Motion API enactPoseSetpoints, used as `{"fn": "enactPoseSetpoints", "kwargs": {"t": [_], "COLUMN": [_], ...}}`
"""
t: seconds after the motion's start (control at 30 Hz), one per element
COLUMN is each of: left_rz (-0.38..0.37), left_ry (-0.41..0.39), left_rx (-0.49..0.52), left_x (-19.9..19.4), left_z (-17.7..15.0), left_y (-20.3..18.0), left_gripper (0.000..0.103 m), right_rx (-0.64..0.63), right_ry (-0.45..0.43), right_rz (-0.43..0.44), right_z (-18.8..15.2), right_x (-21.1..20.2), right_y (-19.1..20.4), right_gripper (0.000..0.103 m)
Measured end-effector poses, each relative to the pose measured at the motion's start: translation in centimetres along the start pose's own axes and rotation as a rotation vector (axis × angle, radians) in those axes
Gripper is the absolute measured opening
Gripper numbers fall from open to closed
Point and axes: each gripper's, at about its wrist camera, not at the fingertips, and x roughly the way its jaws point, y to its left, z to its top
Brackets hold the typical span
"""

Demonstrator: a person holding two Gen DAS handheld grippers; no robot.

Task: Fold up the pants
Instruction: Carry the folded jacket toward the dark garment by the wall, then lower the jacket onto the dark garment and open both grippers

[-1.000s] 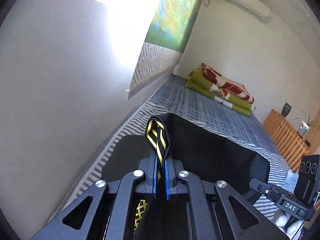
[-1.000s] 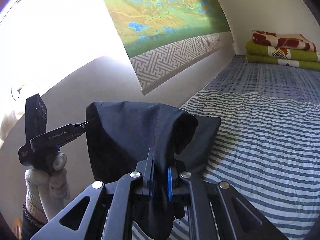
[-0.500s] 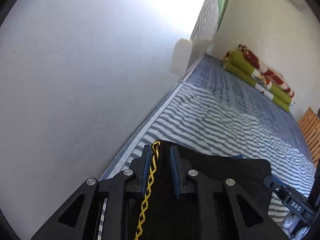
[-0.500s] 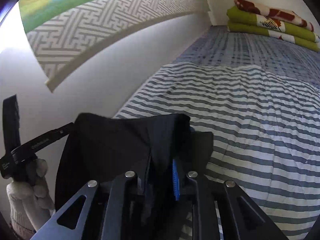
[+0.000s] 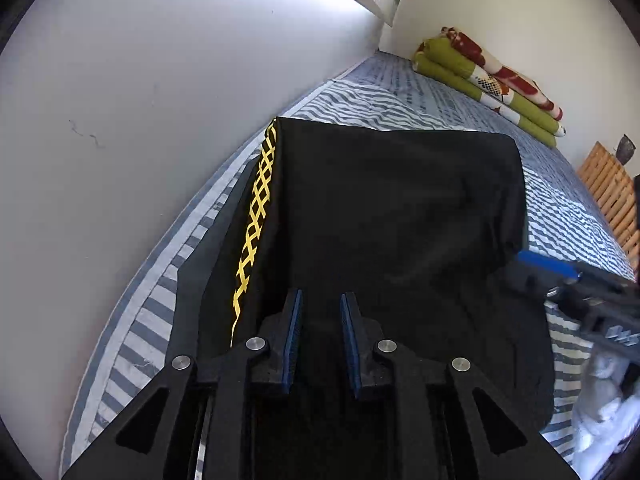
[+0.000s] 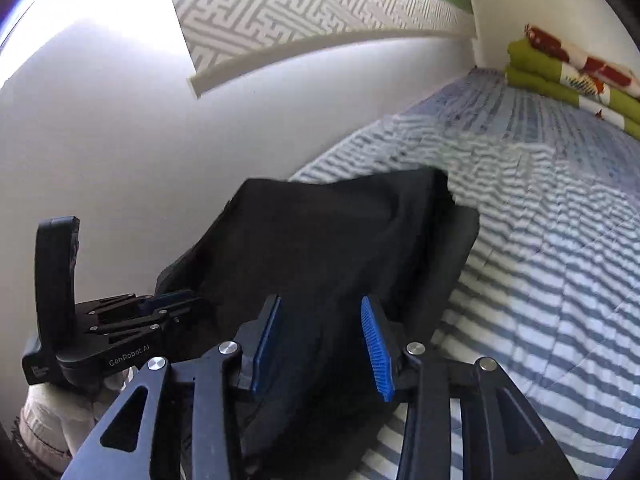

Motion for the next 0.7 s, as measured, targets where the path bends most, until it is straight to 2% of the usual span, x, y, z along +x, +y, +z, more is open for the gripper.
{"fn": "enactPoseSetpoints", "kwargs": {"t": [0.07,0.13,0.2,0.27,0.37,0.47,0.53,0.63,0.7], "left_rz": [0.024,0.036,0.025,-0.006,0.037,0.046,0.036,0.051,0.052], "left_ry": [0.0,0.005,-0.021,-0.022,0.035,0.111,0.158,0.161,0.138], "left_rx": [-0.009,-0.034,-0.074,-0.104,-0.099,-0.118,-0.115,-0.087,-0.067], "left_x": [-0.6,-1.3,-2.6,-3.6,-4.2,-5.9,-7.5,-10.4,-13.3], "left_z": [0.4,0.5,0.0,-1.0,-3.1,-6.7,-8.5,-10.6,-11.4], "left_y": [0.4,0.9,1.4,1.1,-0.5,-1.5,-2.7,-4.9,-6.8], "left_gripper": [0.021,0.021,0.024,0.025,0.025,0.025,0.025,0.026,0.026], "right_rx": [-0.008,-0.002,0.034,0.062,0.053,-0.042,-0.095,-0.06,-0.04], "right_ry": [0.059,0.05,0.052,0.013,0.04,0.139,0.175,0.215,0.21], "right_rz": [-0.041,-0.057,-0.03,0.006,0.035,-0.062,-0.121,-0.133,-0.138], "right_z": [-0.6,-0.8,-1.3,-2.1,-4.3,-6.7,-8.7,-11.2,-12.5], "right_x": [1.1,0.6,-0.7,-2.8,-4.2,-4.2,-4.9,-7.7,-11.1], "right_y": [0.3,0.1,-0.2,0.0,1.2,2.9,3.4,2.6,2.2], "right_gripper": [0.037,0.037,0.037,0.037,0.037,0.037,0.037,0.037,0.037]}}
